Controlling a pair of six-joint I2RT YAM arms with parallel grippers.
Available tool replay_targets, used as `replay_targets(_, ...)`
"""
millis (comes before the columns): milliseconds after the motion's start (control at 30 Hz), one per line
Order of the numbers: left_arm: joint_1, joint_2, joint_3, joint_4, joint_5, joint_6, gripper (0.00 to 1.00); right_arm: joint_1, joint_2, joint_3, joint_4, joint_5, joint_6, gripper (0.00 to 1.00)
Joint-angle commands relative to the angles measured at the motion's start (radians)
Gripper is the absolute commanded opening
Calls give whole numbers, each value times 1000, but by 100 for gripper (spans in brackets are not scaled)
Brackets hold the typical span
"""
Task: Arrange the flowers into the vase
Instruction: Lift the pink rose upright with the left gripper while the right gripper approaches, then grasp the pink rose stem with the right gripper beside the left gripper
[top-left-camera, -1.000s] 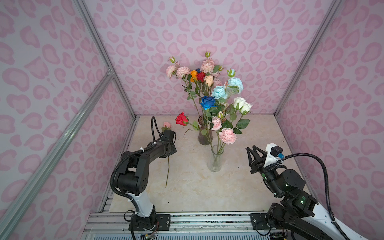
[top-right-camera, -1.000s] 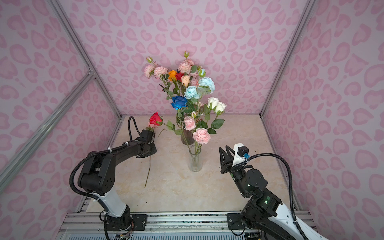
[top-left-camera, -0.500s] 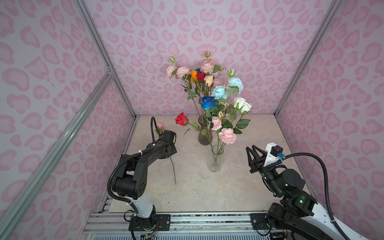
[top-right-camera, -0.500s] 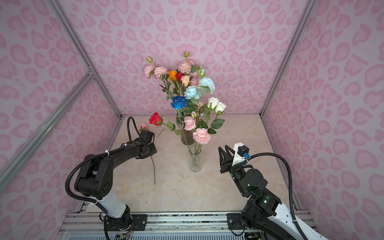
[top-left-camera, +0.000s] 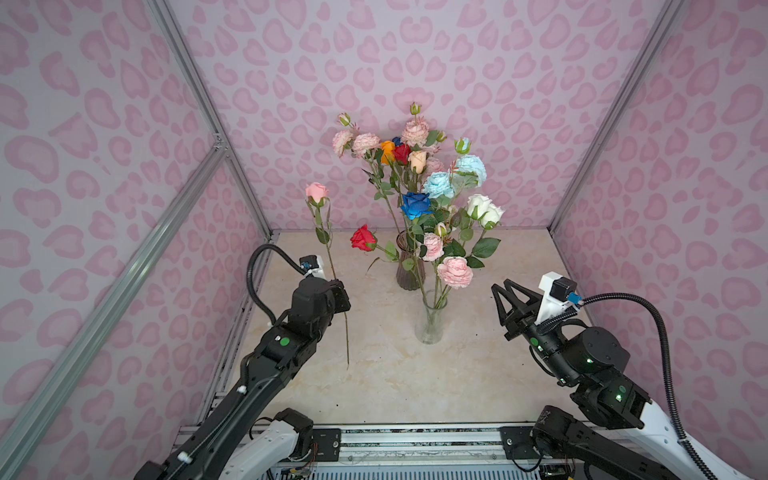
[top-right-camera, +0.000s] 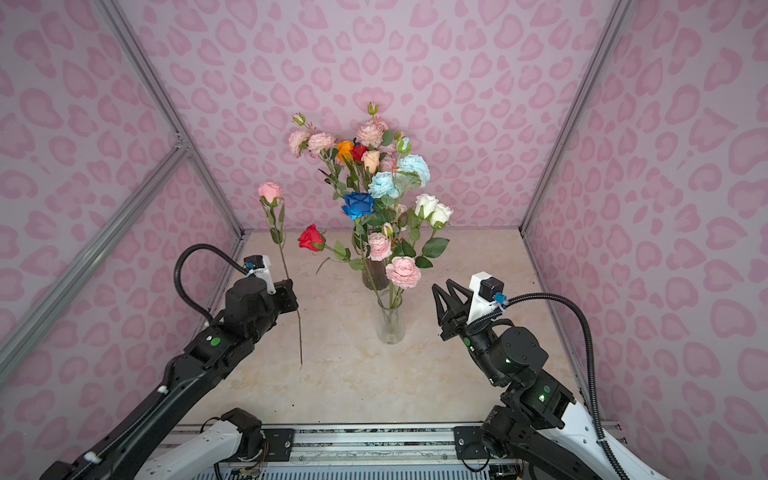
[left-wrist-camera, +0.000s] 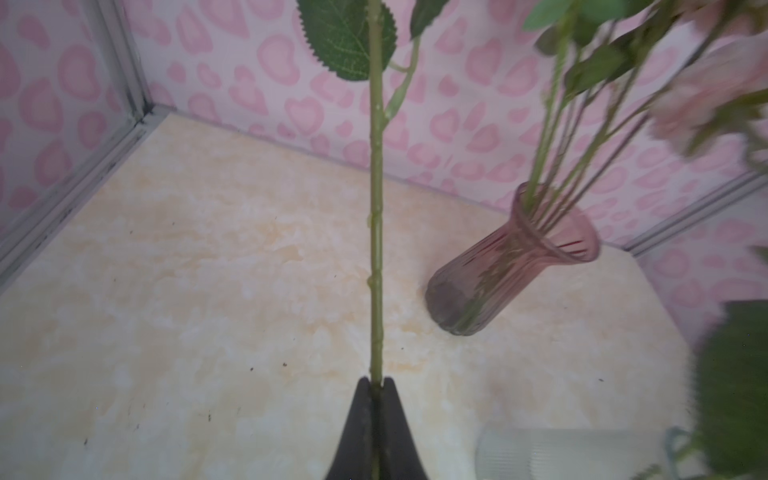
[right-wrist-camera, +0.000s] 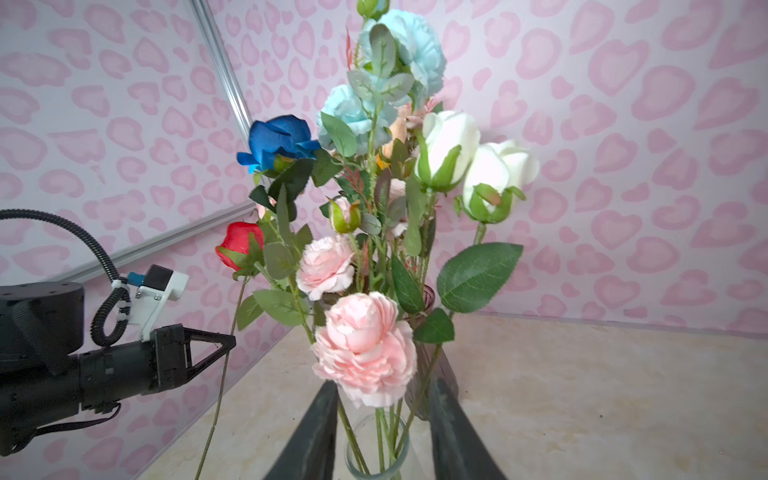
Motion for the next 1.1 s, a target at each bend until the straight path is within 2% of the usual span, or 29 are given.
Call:
replay_targets(0,-18,-131,-27,100,67,105,3,-1,69,81,-69,-159,2,40)
replay_targets(67,-26,-214,-48,134,122,123,3,-1,119,133,-88,-220,5,41)
replay_targets(200,-40,-314,-72,208,332,184,3,1,199,193,-43,-313,35,41)
replay_targets(433,-115,-272,34,218,501,228,3,44,339,343,16,-428,60,41)
replay_targets(600,-205,-187,76,287,539,223,3,161,424,437,1,-403,-9,40)
replay_targets(767,-342,-102,77,355,492,256,3,269,473,449,52,-366,-31,40)
replay_targets(1067,-428,-44,73,413,462,269,3,294,509,425,115,-245,-25,40)
